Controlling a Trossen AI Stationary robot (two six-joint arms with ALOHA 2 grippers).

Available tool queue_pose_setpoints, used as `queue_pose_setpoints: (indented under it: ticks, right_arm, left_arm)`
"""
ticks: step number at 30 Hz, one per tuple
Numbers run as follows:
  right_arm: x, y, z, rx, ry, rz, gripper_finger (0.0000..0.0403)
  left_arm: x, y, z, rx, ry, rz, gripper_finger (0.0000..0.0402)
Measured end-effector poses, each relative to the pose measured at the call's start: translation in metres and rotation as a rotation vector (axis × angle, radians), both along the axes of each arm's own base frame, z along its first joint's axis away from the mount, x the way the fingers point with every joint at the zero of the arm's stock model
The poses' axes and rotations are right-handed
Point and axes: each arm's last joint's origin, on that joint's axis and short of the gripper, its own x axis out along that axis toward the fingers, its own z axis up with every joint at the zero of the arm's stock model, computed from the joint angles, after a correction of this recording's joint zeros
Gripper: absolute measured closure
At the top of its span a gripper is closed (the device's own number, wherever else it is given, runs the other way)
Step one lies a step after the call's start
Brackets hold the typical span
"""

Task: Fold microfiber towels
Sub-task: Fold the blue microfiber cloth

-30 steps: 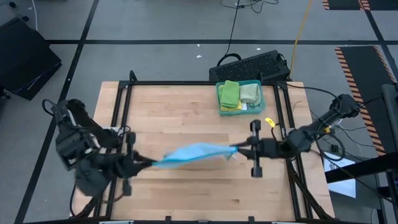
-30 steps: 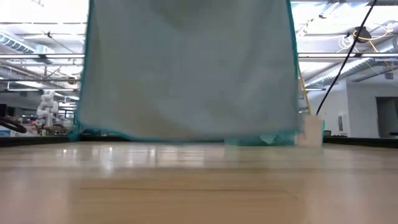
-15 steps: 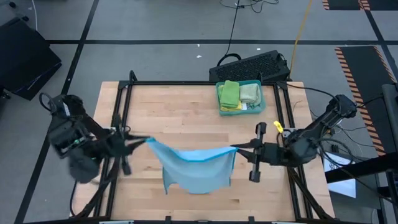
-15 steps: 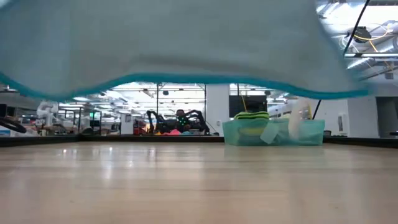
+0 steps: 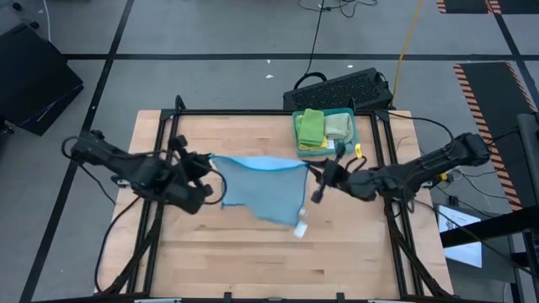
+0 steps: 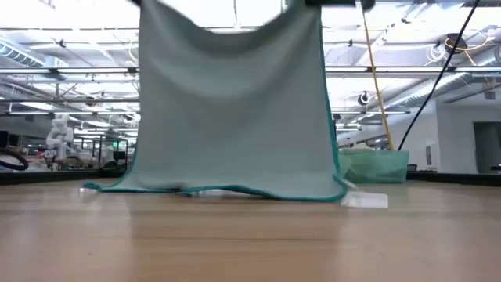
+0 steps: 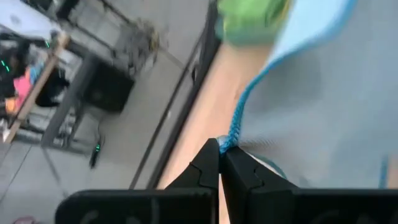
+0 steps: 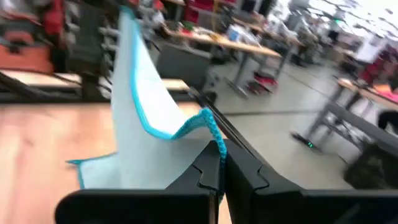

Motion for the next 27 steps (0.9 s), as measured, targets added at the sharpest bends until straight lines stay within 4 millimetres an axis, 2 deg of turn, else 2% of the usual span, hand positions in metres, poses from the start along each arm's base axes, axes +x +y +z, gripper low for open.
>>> queue_pose_setpoints:
  ticks: [8,11,13,17,20,23,27]
  right_arm:
    - [-0.001,-0.021,-0.029,0.07,0.058,0.041,0.0397]
    - [-0.001,-0.021,-0.032,0.13,0.053,0.1,0.0397]
    - [0.0,-0.016,-0.031,0.201,0.024,0.162,0.0397]
    - [-0.001,0.001,-0.017,0.353,-0.102,0.389,0.0397]
    - [-0.004,0.019,-0.005,0.384,-0.138,0.464,0.0397]
    - [-0.008,0.035,0.011,0.342,-0.183,0.454,0.0397]
    - [-0.016,0.054,0.033,0.291,-0.232,0.434,0.0397]
  left_arm:
    - [0.004,0.008,-0.049,-0.017,0.091,0.074,0.0396]
    - [0.009,0.003,-0.059,-0.107,0.109,0.03,0.0396]
    - [0.013,-0.006,-0.059,-0.203,0.106,-0.044,0.0396]
    - [0.018,-0.038,-0.048,-0.416,0.069,-0.312,0.0396]
    - [0.013,-0.063,-0.026,-0.478,-0.002,-0.492,0.0396]
    - [0.001,-0.079,0.001,-0.446,-0.079,-0.549,0.0396]
    - [-0.013,-0.09,0.035,-0.43,-0.202,-0.586,0.0396]
